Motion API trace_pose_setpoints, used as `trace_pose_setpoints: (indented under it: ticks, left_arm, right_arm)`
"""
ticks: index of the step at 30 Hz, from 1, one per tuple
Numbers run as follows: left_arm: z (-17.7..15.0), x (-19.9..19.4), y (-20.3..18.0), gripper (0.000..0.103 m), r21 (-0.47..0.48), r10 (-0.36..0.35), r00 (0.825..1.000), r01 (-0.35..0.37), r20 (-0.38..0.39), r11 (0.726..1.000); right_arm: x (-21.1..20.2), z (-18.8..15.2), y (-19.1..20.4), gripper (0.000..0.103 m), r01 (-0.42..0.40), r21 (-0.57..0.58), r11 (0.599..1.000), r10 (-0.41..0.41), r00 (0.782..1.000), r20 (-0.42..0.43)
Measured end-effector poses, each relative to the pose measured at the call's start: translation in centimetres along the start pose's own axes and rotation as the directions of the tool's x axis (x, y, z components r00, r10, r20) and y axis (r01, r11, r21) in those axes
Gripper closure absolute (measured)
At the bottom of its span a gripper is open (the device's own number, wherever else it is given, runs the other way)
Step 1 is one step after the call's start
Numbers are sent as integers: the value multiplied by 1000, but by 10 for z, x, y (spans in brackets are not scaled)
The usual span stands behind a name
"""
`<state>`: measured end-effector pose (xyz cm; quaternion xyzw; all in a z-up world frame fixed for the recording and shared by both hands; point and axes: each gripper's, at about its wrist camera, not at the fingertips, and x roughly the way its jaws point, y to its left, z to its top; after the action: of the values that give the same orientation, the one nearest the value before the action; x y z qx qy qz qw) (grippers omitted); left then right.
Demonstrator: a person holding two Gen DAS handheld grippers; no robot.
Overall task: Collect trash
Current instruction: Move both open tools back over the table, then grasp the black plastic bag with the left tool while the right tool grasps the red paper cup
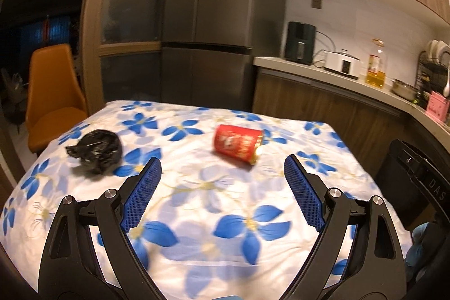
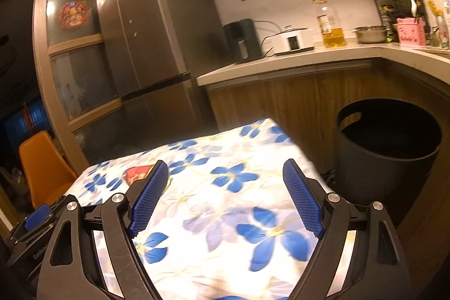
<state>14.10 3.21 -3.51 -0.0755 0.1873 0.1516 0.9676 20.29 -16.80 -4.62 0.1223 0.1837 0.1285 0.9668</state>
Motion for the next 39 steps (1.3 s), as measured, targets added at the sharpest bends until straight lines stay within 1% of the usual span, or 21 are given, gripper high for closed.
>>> trace_pose_setpoints:
  ticks: [4,8,11,15,19,22,27,29,30,32,33,35,36,38,39]
  left_arm:
    - [1,4,21,16,-10,50,999,-50,6,999]
    - [3,12,46,16,-9,127,992,-127,15,992]
    - [4,19,65,16,-10,197,980,-197,21,980]
    - [7,31,93,16,-30,259,966,-258,18,966]
    - [9,43,112,16,-38,295,955,-294,13,955]
    - [13,56,129,16,-66,293,956,-294,-16,954]
    - [18,73,144,18,-82,303,951,-307,-62,948]
    - [18,81,150,28,-90,304,947,-313,-102,946]
    - [17,85,153,31,-95,296,947,-308,-121,947]
    - [14,94,159,41,-110,283,945,-303,-167,947]
    - [12,97,161,44,-118,271,945,-295,-185,948]
    - [9,104,166,55,-136,239,947,-272,-215,953]
    - [7,107,169,58,-148,221,948,-259,-230,955]
    - [5,110,172,72,-165,187,951,-231,-246,959]
    - [4,112,173,75,-172,170,952,-218,-255,961]
  right_arm:
    - [9,-6,16,21,-28,-22,999,27,999,-21]
    - [19,-13,32,21,-55,-42,998,53,998,-41]
    - [26,-16,41,23,-69,-53,996,66,996,-57]
    - [35,-19,54,23,-89,-68,994,84,994,-69]
    - [45,-21,65,23,-99,-83,992,93,993,-73]
    - [54,-22,71,23,-104,-87,991,97,992,-82]
    - [68,-20,81,24,-112,-91,990,103,991,-89]
    - [73,-21,85,24,-112,-97,989,103,990,-93]
    - [77,-22,87,24,-111,-100,989,101,990,-98]
    - [85,-24,90,26,-113,-104,988,101,989,-110]
    - [87,-25,92,27,-113,-106,988,101,988,-115]
    - [96,-28,96,27,-119,-108,987,105,986,-133]
    - [99,-29,97,28,-123,-108,987,107,984,-140]
    - [108,-33,100,29,-129,-106,986,111,981,-161]
    - [112,-34,102,30,-130,-106,986,111,979,-170]
